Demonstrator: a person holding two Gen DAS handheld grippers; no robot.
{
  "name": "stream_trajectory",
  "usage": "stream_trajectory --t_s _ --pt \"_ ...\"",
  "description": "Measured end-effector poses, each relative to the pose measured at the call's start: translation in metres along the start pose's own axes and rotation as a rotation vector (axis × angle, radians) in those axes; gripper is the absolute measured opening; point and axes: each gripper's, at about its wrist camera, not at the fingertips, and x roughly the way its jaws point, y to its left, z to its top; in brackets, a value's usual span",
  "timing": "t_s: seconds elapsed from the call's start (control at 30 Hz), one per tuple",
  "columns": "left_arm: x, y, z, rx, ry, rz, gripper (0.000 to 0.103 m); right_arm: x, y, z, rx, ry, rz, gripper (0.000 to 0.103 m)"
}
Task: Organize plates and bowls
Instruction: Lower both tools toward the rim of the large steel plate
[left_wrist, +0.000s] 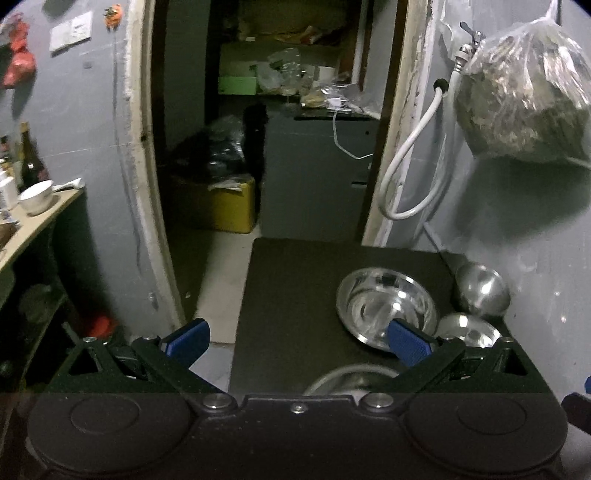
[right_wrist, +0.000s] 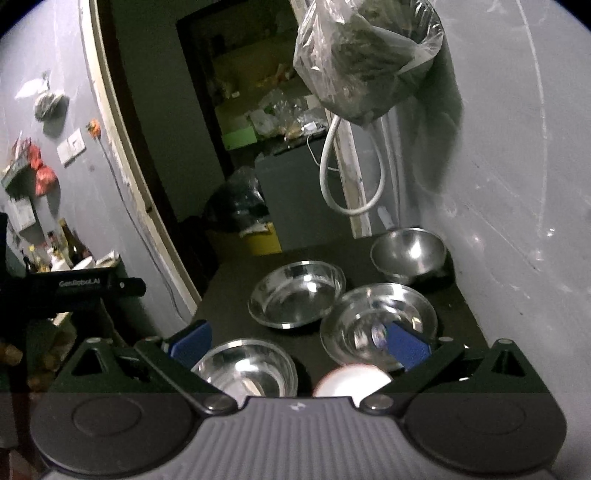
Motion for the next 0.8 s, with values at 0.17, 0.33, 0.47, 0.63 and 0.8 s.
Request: stream_trajectory --t_s 0.17,0.33,0.47,0.63,0.8 --pt "0.045 0.004 0.022 0.027 0.016 -0.076 0.102 0.031 -0.001 0.006 0.083 -0.001 -0.007 0.103" --pt "0.102 0.008 0.025 0.057 0.082 -0.143 0.102 0.077 -0.008 0.003 0.227 0.082 0.036 0.103" --pt "0.140 0.014 0.021 0.053 0.133 -0.184 0.102 0.108 -0.012 -0.005 0.320 0.112 0.072 0.103" --pt "0.175 0.018 0.017 0.047 0.168 -0.229 0.102 0.146 -0.014 -0.010 0.415 0.131 0.099 0.093" --pt "0.205 0.016 0.013 0.043 0.214 -0.274 0.098 0.175 -0.008 -0.015 0.452 0.149 0.069 0.085"
